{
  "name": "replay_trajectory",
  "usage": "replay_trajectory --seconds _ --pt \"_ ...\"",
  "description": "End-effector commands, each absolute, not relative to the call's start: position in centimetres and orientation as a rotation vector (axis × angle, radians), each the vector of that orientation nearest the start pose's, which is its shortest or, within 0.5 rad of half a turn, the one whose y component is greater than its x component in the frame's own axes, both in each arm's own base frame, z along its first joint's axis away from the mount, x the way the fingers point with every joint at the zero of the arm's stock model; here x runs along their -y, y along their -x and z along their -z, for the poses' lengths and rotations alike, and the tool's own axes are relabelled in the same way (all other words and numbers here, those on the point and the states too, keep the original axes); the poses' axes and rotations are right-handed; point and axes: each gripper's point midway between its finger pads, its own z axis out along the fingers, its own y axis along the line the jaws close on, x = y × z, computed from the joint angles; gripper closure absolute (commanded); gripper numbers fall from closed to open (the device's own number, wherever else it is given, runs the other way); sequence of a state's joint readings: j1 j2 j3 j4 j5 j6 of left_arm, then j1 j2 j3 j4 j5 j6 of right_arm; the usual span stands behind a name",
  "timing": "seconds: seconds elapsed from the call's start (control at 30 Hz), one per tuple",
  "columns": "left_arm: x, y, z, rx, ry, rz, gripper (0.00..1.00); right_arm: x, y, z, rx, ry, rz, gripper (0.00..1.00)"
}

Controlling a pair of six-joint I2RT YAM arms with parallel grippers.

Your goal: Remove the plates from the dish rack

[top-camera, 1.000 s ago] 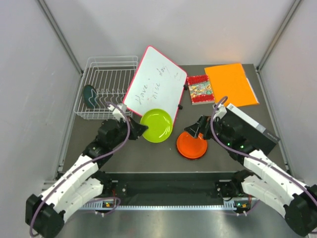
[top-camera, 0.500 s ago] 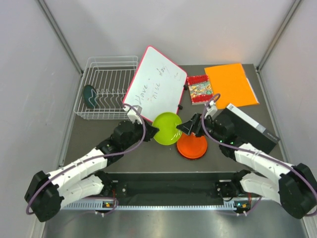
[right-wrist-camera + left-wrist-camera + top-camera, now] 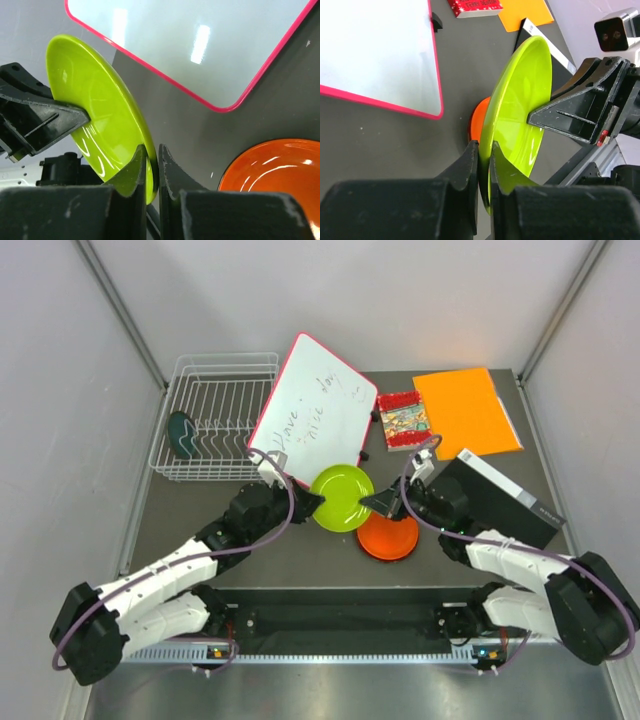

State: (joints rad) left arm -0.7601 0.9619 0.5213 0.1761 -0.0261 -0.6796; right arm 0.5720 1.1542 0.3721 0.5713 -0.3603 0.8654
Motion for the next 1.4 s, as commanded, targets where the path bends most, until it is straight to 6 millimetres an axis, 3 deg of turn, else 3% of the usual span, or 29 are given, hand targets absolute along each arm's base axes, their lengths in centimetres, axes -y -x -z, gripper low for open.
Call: replay_trajectory --seconds 0.0,0.07,0.1,0.13,0.17,0.2,0.23,0.3,0.37,0.5,0.67,0.77,1.2,1.37 --pt "27.2 -24.5 -22.2 -1.822 -0.106 1.020 0.71 -26.2 -23.0 -18.5 -1.887 0.049 -1.332 1.00" --pt "26.8 -24.5 -22.2 -1.825 -0.111 0.996 0.52 -24.8 -23.3 -18.3 -1.899 0.013 -1.262 1.00" --pt "26.2 -24.8 -22.2 -1.820 -0.099 0.958 0.38 -23.4 -23.7 -19.4 -1.863 -0.017 -1.228 1.00" --pt "25.8 -24.9 -22.3 -1.813 -0.096 0.935 0.16 -22.2 -23.7 -18.1 -1.923 -0.056 -1.162 1.00" --pt "25.2 -24.9 -22.6 -1.804 -0.106 0.898 0.03 -20.6 -24.4 -18.1 -1.924 -0.104 -1.108 1.00" --pt "24.5 -25.2 -22.9 -1.793 -0.091 0.856 0.01 -19.5 -24.3 -18.8 -1.900 -0.122 -1.080 1.00" --pt "24.0 -25.4 -23.3 -1.782 -0.089 0.830 0.01 -18.3 -23.9 -17.4 -1.960 -0.148 -1.029 1.00" --pt "22.7 -25.6 -23.5 -1.782 -0.094 0.746 0.01 -15.9 -23.9 -17.1 -1.969 -0.205 -0.958 1.00" --pt "21.2 -26.1 -24.5 -1.755 -0.076 0.656 0.01 -14.0 -23.3 -15.1 -2.048 -0.250 -0.868 1.00" --pt "17.7 -26.7 -25.3 -1.736 -0.041 0.458 0.01 -12.1 -22.3 -12.8 -2.126 -0.305 -0.758 1.00" --pt "13.5 -27.4 -26.2 -1.723 0.026 0.211 0.01 -11.9 -21.6 -10.3 -2.177 -0.354 -0.752 1.00" --pt "12.4 -27.4 -26.0 -1.717 0.031 0.148 0.01 -12.1 -21.7 -9.8 -2.180 -0.361 -0.764 1.00" --pt "11.6 -26.9 -23.7 -1.737 0.074 0.132 0.01 -13.2 -21.6 -7.8 -2.260 -0.318 -0.806 1.00" --pt "9.2 -26.8 -24.4 -1.707 0.113 0.017 0.01 -13.7 -21.3 -7.6 -2.283 -0.303 -0.843 1.00"
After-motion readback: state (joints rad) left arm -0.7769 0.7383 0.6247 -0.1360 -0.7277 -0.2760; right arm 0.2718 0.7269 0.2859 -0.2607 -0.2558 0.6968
